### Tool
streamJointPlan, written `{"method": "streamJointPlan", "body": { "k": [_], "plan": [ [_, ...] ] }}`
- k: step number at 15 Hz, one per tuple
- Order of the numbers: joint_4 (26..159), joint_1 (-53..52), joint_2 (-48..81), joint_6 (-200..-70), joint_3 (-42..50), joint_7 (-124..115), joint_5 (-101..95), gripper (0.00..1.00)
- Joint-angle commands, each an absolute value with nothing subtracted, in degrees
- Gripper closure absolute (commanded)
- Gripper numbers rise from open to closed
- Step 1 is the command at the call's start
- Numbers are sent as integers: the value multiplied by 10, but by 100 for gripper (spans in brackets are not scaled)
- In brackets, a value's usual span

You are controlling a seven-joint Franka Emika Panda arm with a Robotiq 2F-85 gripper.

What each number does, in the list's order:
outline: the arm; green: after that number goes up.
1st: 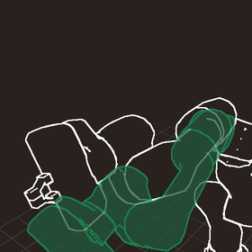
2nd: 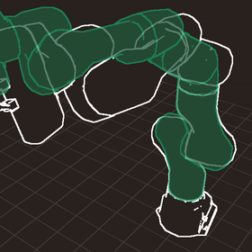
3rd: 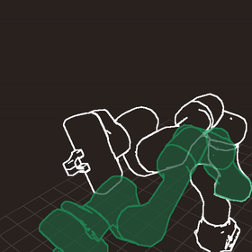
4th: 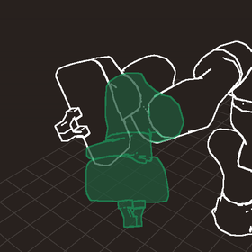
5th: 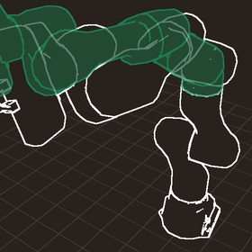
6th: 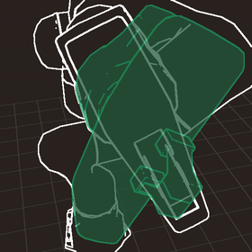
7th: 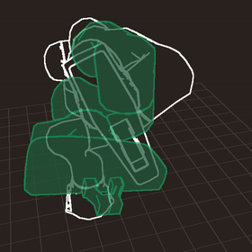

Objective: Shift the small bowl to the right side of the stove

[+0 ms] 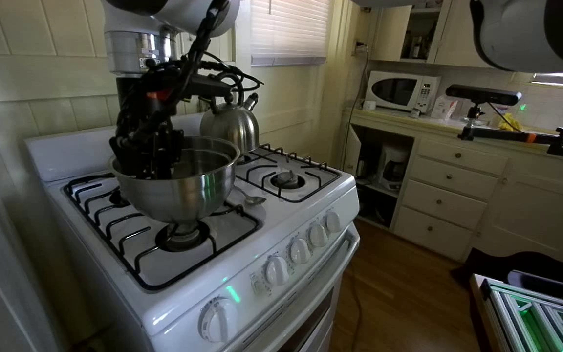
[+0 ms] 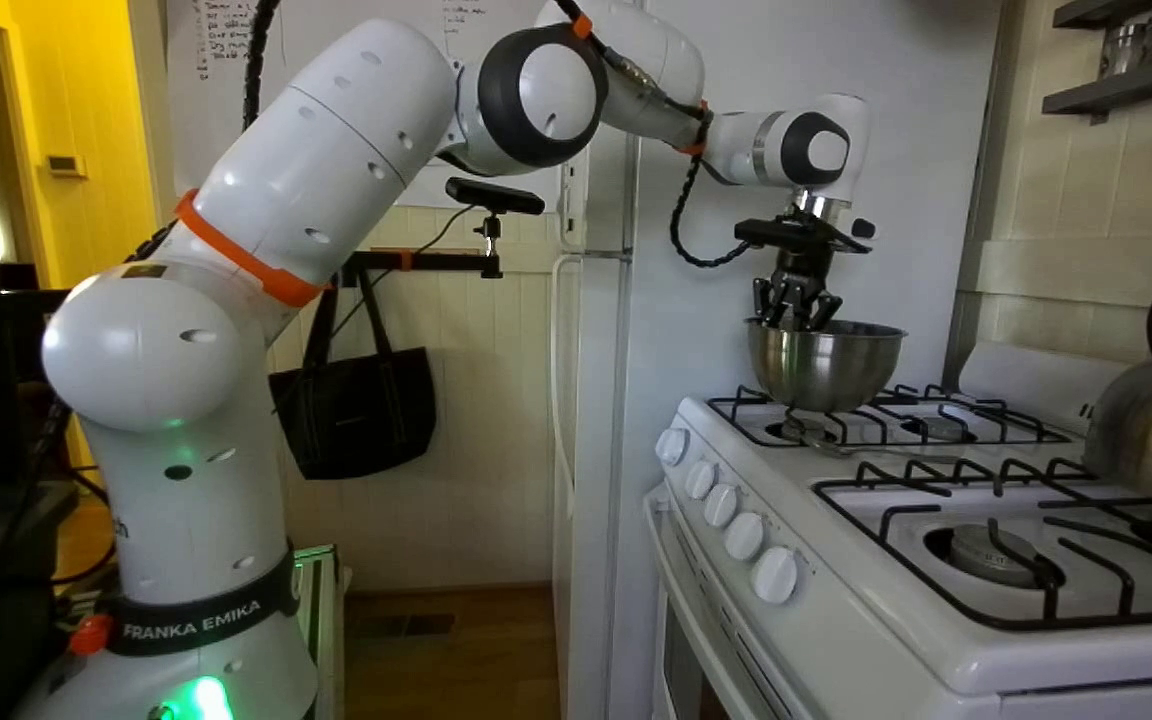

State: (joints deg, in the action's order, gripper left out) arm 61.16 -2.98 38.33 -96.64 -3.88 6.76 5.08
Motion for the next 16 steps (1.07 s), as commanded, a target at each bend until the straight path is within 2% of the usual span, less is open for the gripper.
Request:
{"method": "streamJointPlan", "body": {
  "k": [1,3,11,16],
  "plan": [
    [587,-42,390,-942,-32,55,29,91],
    [583,-50,388,-938,-29,47,16,100],
    [555,-87,385,-873,-19,-18,-41,97],
    [561,-111,368,-878,-4,-65,-85,97]
  ]
}}
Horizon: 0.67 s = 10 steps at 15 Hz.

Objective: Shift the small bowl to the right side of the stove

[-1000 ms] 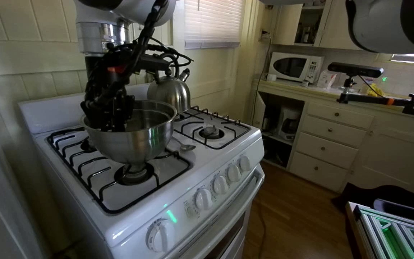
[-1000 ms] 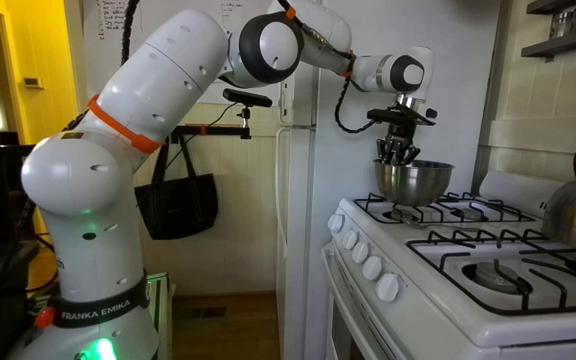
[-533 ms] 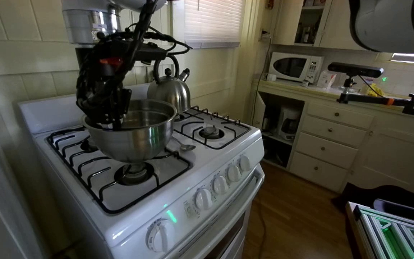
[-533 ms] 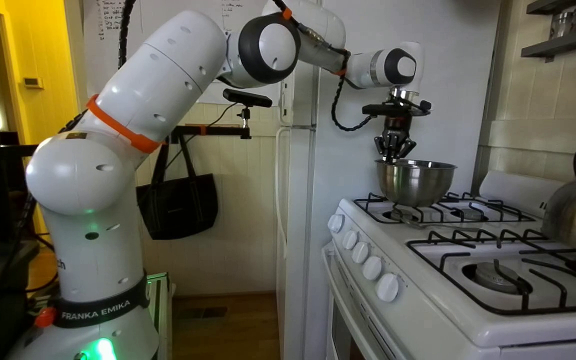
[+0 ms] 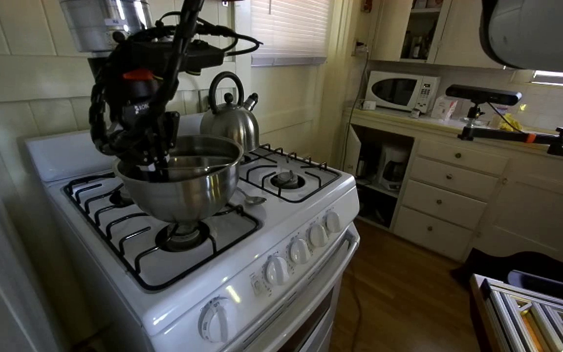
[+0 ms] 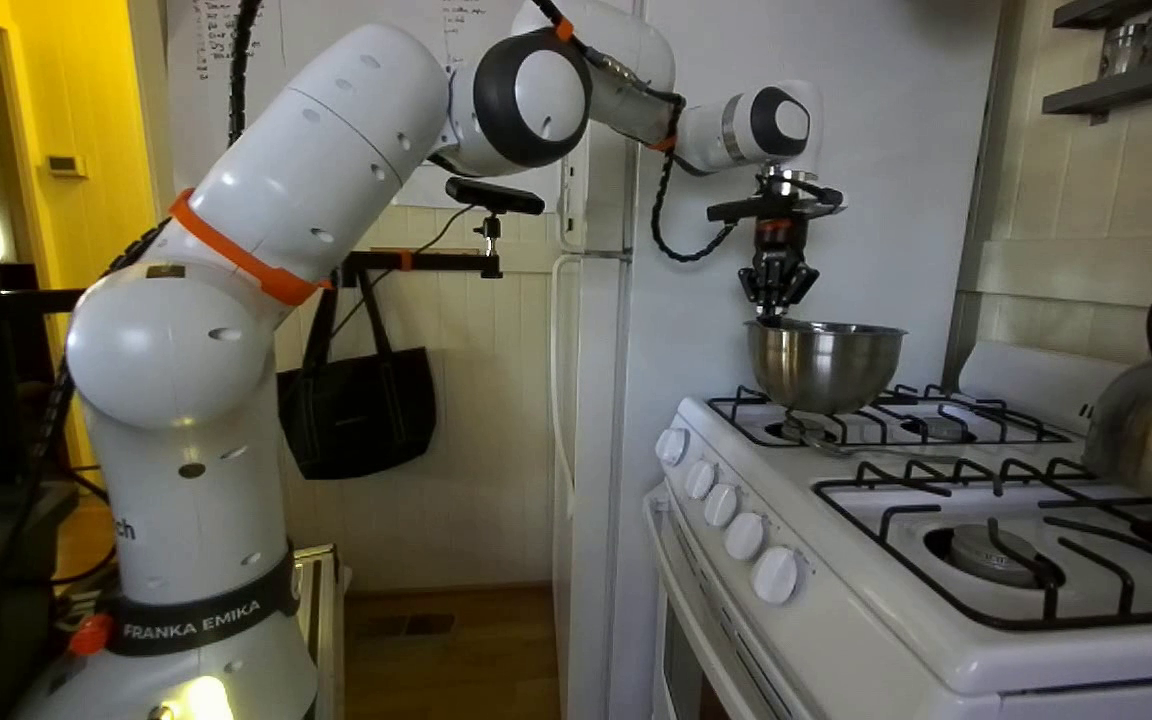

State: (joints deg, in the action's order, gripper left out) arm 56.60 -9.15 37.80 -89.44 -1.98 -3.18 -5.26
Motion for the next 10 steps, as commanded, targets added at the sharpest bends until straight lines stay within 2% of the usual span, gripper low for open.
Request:
{"method": "streamJointPlan", "body": {
  "k": [1,10],
  "plan": [
    [560,-115,365,-877,-1,-70,-94,97],
    [558,-145,327,-882,13,-115,-151,97]
  ]
}}
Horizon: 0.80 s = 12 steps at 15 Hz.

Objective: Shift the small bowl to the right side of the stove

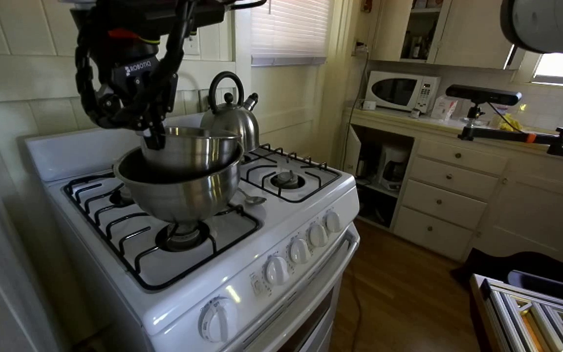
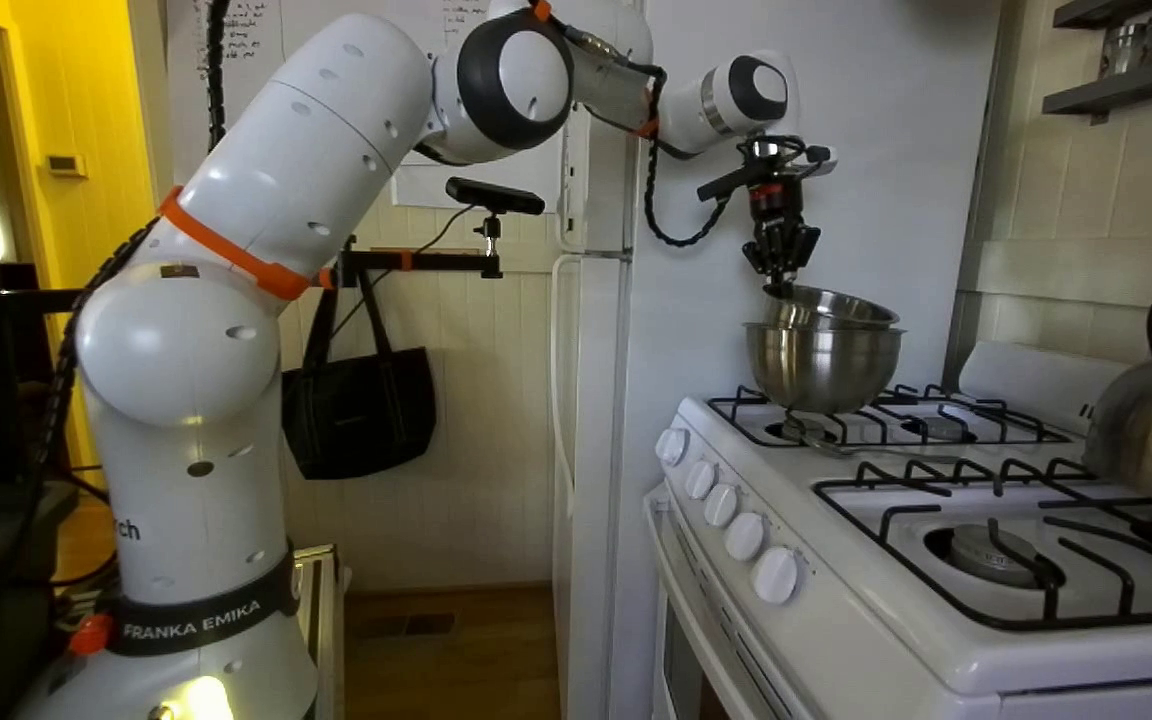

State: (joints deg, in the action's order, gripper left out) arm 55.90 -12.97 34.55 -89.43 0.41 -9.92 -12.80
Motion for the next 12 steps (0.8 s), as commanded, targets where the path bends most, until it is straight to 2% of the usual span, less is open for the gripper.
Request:
{"method": "streamJointPlan", "body": {
  "k": [1,12],
  "plan": [
    [555,-147,323,-879,13,-115,-156,97],
    [604,-146,211,-912,37,-234,-207,97]
  ]
}}
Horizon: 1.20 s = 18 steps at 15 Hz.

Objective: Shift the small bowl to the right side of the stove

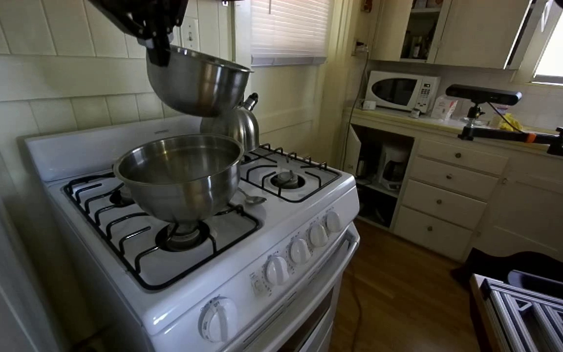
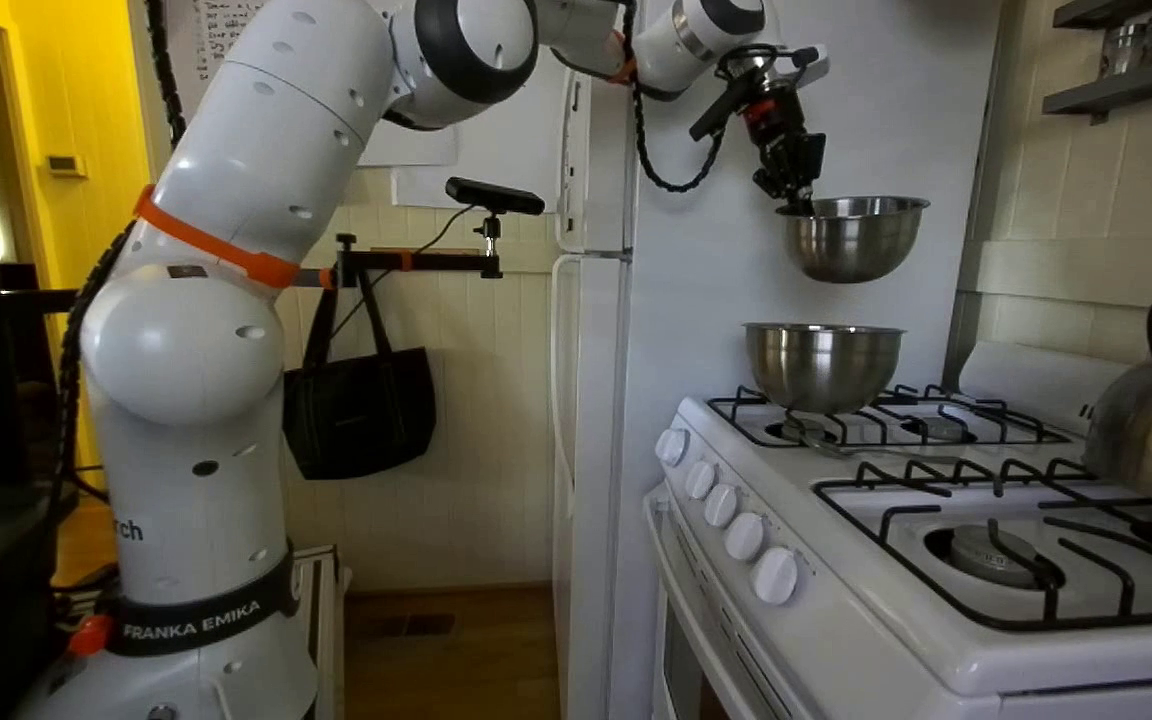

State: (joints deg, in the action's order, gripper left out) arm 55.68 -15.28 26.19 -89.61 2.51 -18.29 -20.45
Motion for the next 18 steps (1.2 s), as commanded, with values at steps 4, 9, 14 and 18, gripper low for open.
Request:
{"method": "streamJointPlan", "body": {
  "k": [4,9,14,18],
  "plan": [
    [675,-103,158,-921,57,-307,-161,97],
    [809,-42,99,-945,85,-362,-78,97],
    [931,20,53,-983,100,-386,-10,97],
    [906,32,83,-955,92,-360,-13,89]
  ]
}}
